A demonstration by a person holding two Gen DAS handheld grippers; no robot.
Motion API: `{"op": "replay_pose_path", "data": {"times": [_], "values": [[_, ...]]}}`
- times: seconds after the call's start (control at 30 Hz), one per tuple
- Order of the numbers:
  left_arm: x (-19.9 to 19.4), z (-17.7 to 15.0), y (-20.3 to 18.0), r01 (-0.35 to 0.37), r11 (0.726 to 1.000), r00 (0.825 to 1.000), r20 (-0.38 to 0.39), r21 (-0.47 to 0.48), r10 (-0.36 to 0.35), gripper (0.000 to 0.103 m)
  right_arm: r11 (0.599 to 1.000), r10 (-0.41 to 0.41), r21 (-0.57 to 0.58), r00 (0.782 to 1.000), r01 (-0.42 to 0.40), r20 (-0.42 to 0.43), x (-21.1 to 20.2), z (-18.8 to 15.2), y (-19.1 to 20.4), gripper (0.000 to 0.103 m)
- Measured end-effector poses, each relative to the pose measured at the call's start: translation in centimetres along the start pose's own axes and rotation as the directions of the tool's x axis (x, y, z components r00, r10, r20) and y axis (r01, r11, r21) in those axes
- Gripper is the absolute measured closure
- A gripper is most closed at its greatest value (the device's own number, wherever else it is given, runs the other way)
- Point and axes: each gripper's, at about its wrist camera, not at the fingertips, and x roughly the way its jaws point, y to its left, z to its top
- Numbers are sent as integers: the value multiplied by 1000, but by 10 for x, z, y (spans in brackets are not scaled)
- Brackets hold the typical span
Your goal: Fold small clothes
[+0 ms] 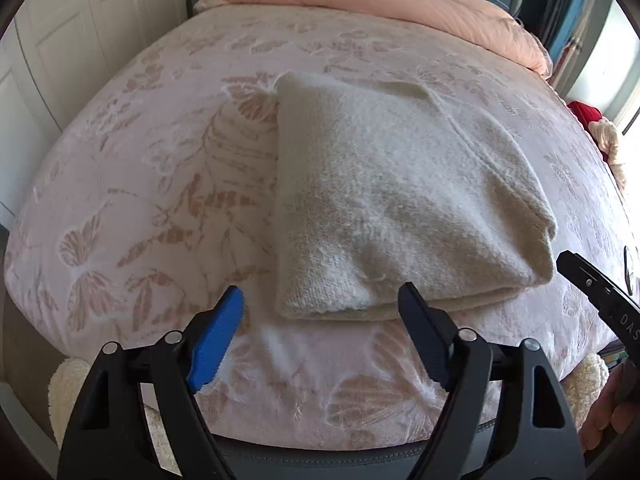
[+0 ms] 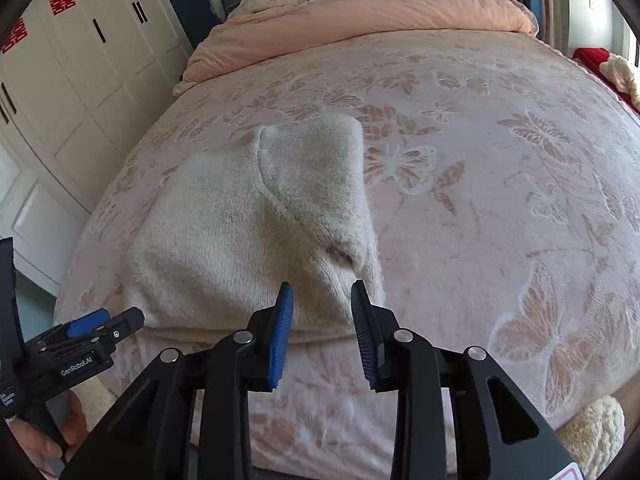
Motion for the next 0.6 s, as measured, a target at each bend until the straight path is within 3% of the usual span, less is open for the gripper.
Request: {"op": "replay_pose_path", "data": {"times": [0.1, 0.23, 0.4, 0.6], "values": [[-9, -9, -17, -4, 999, 1000, 25, 34, 3, 21, 996, -91, 6, 996, 91, 4, -8, -29, -2, 55], [-18, -30, -30, -3, 999, 998, 60, 47, 1, 19, 993, -100, 64, 995, 98, 18, -17, -59, -9, 45], [-22, -55, -43, -64, 994, 994, 94, 92, 55, 16, 984, -178, -9, 980, 179, 84, -27, -81, -1, 36], [-27, -79, -47, -98, 990, 986, 143, 98, 83, 16, 983, -183, -7, 977, 185, 106, -30, -101, -1, 27]]}}
